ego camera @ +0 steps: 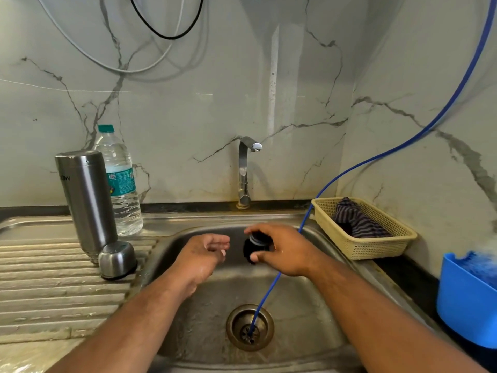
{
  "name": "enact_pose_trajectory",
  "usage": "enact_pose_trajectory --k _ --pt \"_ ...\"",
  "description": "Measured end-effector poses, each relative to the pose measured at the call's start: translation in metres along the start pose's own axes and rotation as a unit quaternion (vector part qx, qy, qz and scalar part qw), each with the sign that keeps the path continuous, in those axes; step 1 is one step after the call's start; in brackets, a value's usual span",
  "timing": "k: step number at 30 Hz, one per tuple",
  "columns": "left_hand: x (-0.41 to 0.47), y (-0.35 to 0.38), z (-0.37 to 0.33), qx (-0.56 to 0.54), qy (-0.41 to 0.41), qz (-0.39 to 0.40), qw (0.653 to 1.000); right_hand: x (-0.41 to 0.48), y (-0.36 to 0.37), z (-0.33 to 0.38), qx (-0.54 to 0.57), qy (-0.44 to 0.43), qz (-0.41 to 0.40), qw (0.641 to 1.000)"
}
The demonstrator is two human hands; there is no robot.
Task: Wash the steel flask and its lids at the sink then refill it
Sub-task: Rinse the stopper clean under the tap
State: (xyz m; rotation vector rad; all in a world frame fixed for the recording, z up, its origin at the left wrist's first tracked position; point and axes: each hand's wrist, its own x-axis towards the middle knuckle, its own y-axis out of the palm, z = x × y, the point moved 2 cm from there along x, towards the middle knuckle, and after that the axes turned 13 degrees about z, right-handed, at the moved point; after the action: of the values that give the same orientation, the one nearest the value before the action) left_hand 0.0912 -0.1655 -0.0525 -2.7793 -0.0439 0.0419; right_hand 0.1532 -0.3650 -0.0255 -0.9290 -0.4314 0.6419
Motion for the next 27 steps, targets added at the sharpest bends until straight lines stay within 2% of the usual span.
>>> enact_pose_trajectory --k 1,2,3,5,6,7,9,10,11,12,13,14,15,16,18,20,24,27 --pt "0.001 -0.001 0.001 -0.002 -0.001 -0.003 1.0 0.0 -0.002 0.001 0.064 -0.021 -0.014 0.998" --pt "0.001 -0.001 0.002 -0.003 -0.005 -0.005 1.0 -0.003 0.0 0.001 0.126 -0.022 0.006 0.992" --pt "0.002 -0.001 0.002 -0.003 -0.009 -0.003 1.0 -0.004 0.004 -0.002 0.121 0.012 0.038 0.992" --pt "0.001 0.001 0.002 -0.001 -0.015 0.002 1.0 -0.005 0.018 -0.014 -0.045 0.116 0.114 0.986" --pt "0.0 0.001 0.002 0.0 -0.015 0.003 1.0 -0.004 0.017 -0.017 -0.068 0.142 0.101 0.982" --pt "0.0 0.002 0.0 -0.001 -0.014 0.003 1.0 -0.002 0.01 -0.016 -0.039 0.146 0.056 0.987" --pt "-0.001 0.001 -0.001 -0.004 -0.011 0.001 1.0 -0.001 -0.005 -0.011 0.084 0.086 -0.042 0.992" --pt "-0.001 0.0 -0.001 -0.005 -0.009 0.0 1.0 -0.002 -0.01 -0.008 0.168 0.054 -0.057 0.983" --pt "-0.001 0.0 -0.001 -0.006 -0.008 0.001 1.0 -0.003 -0.011 -0.006 0.286 0.042 -0.045 0.956" --pt "-0.002 0.0 -0.001 -0.005 -0.009 0.002 1.0 -0.006 -0.008 -0.007 0.329 0.052 -0.008 0.943" --pt "-0.002 0.0 -0.001 -0.005 -0.008 0.004 1.0 -0.009 -0.004 -0.009 0.301 0.086 0.023 0.949" --pt "-0.004 0.001 -0.002 -0.003 -0.008 0.006 1.0 -0.011 0.002 -0.014 0.194 0.141 0.052 0.969" --pt "-0.005 0.001 -0.003 0.0 -0.005 0.01 1.0 -0.011 0.003 -0.018 0.116 0.196 0.051 0.972" --pt "-0.007 0.002 -0.005 0.005 0.0 0.013 1.0 -0.011 0.002 -0.02 0.085 0.211 0.023 0.973" --pt "-0.008 0.002 -0.008 0.018 0.021 0.023 0.999 -0.007 -0.005 -0.021 0.206 0.172 -0.03 0.963" --pt "-0.011 0.003 -0.013 0.02 0.053 0.048 0.997 -0.007 -0.009 -0.015 0.337 0.132 -0.061 0.93" --pt "-0.018 0.01 -0.026 0.003 0.13 0.085 0.988 -0.011 -0.004 -0.004 0.451 0.124 -0.018 0.884" --pt "-0.022 0.016 -0.033 -0.008 0.166 0.079 0.983 -0.013 -0.001 0.001 0.479 0.13 0.024 0.868"
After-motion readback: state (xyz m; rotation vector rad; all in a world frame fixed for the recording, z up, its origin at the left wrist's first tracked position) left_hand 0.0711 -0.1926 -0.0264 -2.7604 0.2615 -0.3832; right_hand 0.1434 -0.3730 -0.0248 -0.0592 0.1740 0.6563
